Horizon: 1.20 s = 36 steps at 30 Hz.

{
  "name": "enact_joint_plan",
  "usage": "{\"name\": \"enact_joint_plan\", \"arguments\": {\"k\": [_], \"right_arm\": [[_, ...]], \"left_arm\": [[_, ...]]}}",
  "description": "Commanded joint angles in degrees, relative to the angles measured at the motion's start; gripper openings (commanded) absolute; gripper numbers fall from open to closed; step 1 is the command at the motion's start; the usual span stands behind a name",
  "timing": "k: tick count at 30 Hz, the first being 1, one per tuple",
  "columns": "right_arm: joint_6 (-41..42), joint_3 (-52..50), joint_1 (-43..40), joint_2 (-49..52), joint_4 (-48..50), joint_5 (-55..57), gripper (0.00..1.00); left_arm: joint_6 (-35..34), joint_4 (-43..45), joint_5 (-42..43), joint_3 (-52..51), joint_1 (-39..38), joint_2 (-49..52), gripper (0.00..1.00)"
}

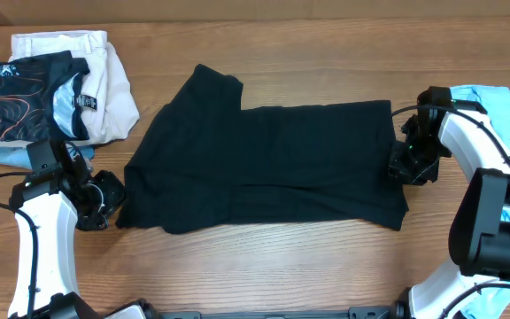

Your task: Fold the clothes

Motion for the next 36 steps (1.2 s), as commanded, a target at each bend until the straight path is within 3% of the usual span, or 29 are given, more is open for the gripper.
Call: {"name": "enact_joint_plan", "arguments": {"k": [1,11,12,15,16,22,28,32,36], "right_arm": [[-0.8,-1.3,0.4,-1.4,1.1,0.3,0.33],[-0.8,-2.5,0.7,-1.4,2.9,-0.8,0.29],[-0.8,-2.5,0.7,-1.4,2.9,-0.9,0.26],[-0.8,-2.5,0.7,-1.4,2.4,-0.9,0.05],[-0.7,-2.5,0.7,-1.4,2.1,-1.1,0.04],[-0.5,0.6,0.7,-1.5,-6.4,-4.6,0.04],[-0.5,15.1,0.4,-1.6,-23.3,-6.2,0.04],[-0.5,23.1,0.4,-1.6,-23.8,-6.2,0.04],[-0.5,24.2,0.4,-1.5,-21.6,-6.2,0.04]], "left_arm": [[1.1,0.0,1.0,1.0,0.6,-0.7,0.56],[1.1,0.1,1.0,1.0,0.6,-0.7,0.56],[1.1,0.1,1.0,1.0,0.6,-0.7,0.56],[1.1,0.1,1.0,1.0,0.6,-0.7,0.56],[1.1,0.1,1.0,1.0,0.6,-0.7,0.56],[1.1,0.2,1.0,1.0,0.6,-0.7,0.56],[1.1,0.2,1.0,1.0,0.6,-0.7,0.55],[1.1,0.2,1.0,1.0,0.6,-0.7,0.55],[1.1,-0.1,1.0,1.0,0.6,-0.7,0.55]]}}
